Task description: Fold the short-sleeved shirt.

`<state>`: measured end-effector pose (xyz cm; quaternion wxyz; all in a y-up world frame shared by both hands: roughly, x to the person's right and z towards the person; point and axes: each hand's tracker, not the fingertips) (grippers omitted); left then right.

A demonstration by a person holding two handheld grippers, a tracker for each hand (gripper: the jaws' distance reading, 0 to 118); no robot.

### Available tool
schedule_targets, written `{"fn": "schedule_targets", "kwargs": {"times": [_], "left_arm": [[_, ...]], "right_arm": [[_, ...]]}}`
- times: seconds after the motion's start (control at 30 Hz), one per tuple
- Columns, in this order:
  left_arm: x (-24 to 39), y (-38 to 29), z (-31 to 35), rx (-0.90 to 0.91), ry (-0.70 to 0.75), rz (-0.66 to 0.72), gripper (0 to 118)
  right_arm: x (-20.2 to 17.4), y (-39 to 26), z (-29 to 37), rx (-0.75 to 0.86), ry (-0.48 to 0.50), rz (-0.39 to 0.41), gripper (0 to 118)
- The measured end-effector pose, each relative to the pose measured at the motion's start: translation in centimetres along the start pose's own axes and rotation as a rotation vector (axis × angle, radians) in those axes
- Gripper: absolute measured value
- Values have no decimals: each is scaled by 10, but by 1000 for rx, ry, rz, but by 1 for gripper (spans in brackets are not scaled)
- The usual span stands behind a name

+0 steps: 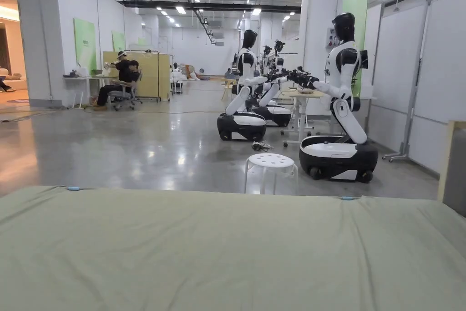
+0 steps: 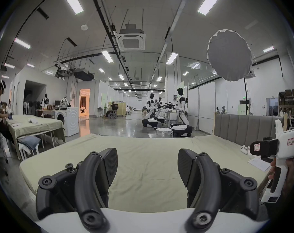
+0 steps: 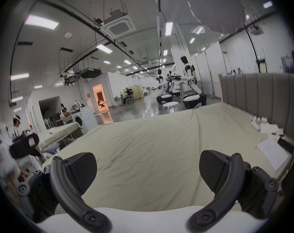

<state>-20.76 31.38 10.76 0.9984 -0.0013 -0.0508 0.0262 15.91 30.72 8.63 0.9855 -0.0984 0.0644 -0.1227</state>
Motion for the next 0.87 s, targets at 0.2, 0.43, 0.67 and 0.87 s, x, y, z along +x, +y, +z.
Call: {"fn": "schedule_targets", "kwargs": {"times": [0.2,0.43,0.67,0.87], "left_arm": [[-1,1,2,14,-18,3,73],[-3,6,5,20,-44,44,73],[-3,7,8,31,-57,43,73],[-4,4,6,8,-56,52,73]], "right_arm": [[2,6,4,-22,98,-64,118],[1,14,-1,-137,25,-188,118],[12,5,-4,-136,111,-271,118],[18,-1,-8,-108,44,-326,118]]}}
